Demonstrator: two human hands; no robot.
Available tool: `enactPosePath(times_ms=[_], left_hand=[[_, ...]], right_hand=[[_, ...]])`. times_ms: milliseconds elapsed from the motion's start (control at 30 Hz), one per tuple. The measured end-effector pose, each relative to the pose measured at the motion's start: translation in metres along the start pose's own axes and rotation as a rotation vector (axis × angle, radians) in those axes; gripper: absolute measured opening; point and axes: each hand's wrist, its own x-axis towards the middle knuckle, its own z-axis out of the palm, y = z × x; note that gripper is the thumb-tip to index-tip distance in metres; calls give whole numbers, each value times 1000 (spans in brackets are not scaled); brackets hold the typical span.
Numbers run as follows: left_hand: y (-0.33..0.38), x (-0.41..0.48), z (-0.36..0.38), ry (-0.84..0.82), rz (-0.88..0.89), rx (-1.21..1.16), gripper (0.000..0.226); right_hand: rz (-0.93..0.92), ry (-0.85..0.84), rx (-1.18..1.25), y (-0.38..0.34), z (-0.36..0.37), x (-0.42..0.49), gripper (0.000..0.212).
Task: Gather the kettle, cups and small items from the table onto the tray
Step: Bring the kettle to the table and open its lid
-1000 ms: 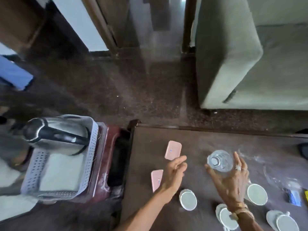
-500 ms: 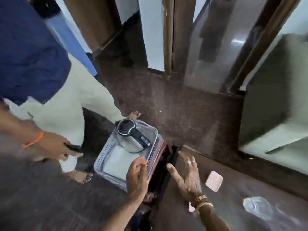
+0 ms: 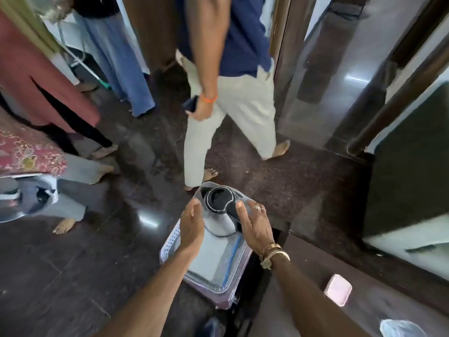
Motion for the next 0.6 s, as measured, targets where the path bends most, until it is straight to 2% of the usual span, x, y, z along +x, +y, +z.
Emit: enactPosePath(times_ms=[33,100,167,300,433,500,600], left_hand=[[0,5,1,-17,-13,-18,31],[0,17,3,-65,-64,-56,25],[-3,30,5,-121,-81,-66,31],[-9,47,11,-215,-85,-83,38],[-13,61,17,-114,-76,-17,29],[-16,70,18,-57,-14,77,30],[-29,84,19,-93,45,160,25]], right_hand=[[21,2,19,-1,4,5,72],[18,27,31,-2,10,14,49],[-8,34,-8,-2,15,23,35],[48,31,-68,7,27,39,43],[166,91,-54,22,41,51,49],[242,128,-47,29,48,57,62],[266,183,-73,37,55,60,68]])
